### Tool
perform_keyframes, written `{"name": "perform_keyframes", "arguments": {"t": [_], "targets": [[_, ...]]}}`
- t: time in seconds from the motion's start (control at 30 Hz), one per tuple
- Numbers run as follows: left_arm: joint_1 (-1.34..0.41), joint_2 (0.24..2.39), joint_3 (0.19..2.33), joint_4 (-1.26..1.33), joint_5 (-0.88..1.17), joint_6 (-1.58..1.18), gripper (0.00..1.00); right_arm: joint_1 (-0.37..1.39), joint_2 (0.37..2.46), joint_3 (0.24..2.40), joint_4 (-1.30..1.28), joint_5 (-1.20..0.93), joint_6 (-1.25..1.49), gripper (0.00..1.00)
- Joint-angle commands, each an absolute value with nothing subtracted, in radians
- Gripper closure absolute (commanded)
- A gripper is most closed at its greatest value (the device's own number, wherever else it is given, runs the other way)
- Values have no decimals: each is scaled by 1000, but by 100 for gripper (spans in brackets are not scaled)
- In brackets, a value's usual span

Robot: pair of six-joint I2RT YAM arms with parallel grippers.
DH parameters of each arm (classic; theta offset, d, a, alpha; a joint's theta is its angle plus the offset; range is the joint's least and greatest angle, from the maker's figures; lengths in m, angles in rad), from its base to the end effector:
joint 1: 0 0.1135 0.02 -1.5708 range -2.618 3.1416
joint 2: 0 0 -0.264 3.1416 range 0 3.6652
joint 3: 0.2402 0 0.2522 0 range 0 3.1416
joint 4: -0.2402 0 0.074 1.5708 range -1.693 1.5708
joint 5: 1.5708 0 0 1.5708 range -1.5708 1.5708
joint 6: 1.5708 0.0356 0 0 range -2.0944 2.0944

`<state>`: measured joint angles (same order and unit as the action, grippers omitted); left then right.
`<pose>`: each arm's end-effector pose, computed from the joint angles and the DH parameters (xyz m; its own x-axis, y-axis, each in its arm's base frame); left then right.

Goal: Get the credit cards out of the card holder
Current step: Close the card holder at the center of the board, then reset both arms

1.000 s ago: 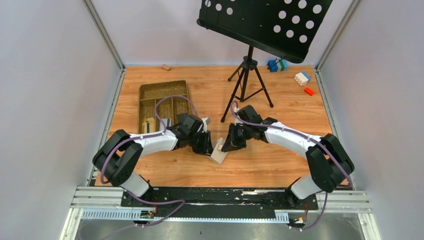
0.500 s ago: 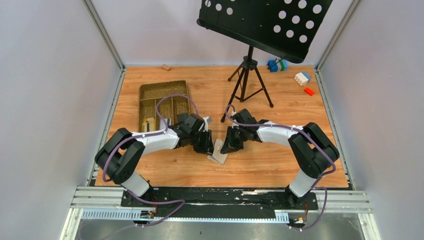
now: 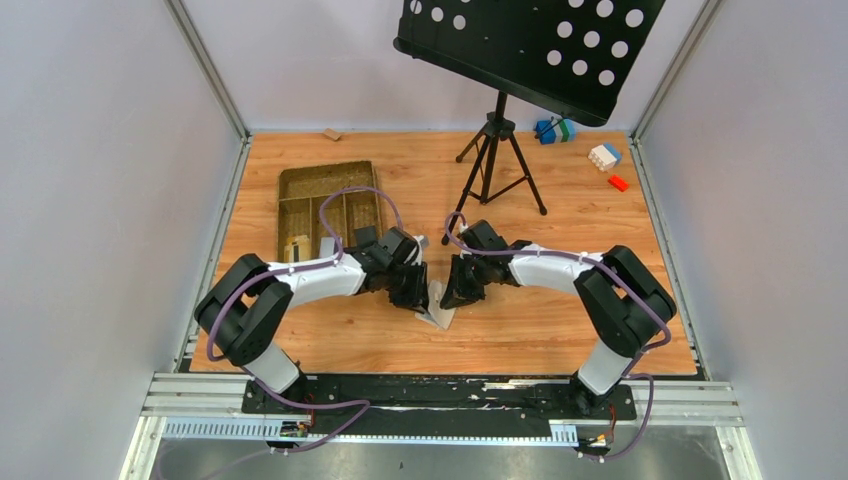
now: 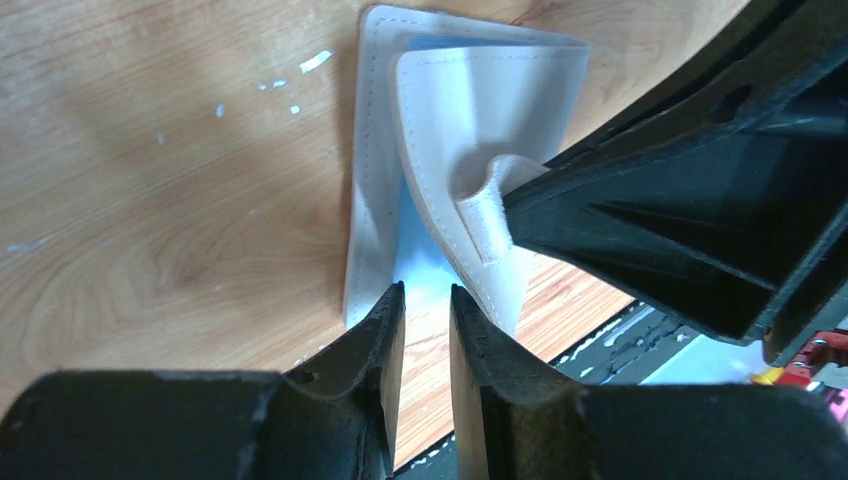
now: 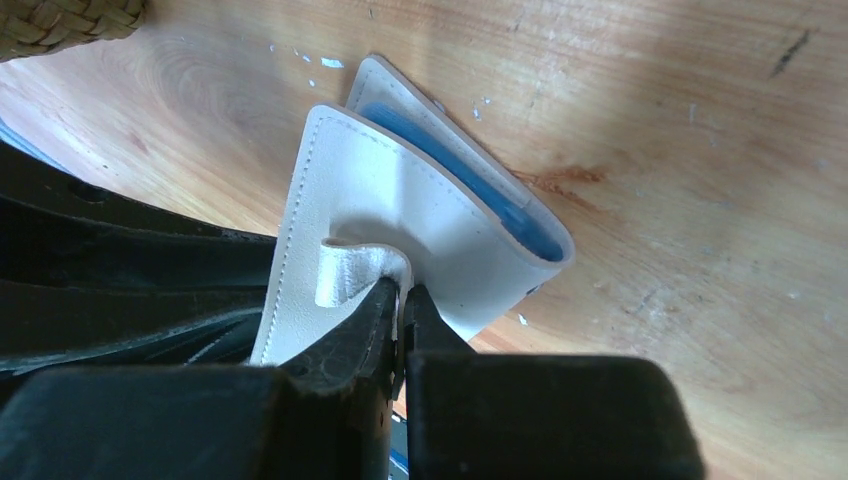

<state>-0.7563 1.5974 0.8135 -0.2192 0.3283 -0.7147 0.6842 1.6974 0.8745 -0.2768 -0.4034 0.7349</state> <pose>0.2109 -0.2147 0.1561 -0.9716 0.0637 -0.2279 0.1839 0.8094 -0.5577 0.2332 0.2083 0.1415 -0.9946 -0.0154 -0.1022 -0.0707 0.8229 0.5638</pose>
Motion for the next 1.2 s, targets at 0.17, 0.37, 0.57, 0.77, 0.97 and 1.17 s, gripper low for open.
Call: {"name": "perform_keyframes", "arguments": {"t": [0.17,0.37,0.57,0.77,0.97,1.17], "targets": [[-773,1402,884,-565,157,-653,69,653,1578,996,-506,-297,614,99],[-771,1233,806,-593,186,-699,67,664,1527,1036,-481,-383,633,75],[-716,1116,758,-608,211,-697,67,691,1554,1027,-348,-464,700,31],[-610,975,764,-682,179,-666,65,688,1445,1029,-377,-370,703,16],[-554,838,764,-748,29,-622,41,669,1261,981,-511,-164,640,17],[-552,764,807,-812,-184,-567,0,659,1000,880,-549,155,548,15]]}}
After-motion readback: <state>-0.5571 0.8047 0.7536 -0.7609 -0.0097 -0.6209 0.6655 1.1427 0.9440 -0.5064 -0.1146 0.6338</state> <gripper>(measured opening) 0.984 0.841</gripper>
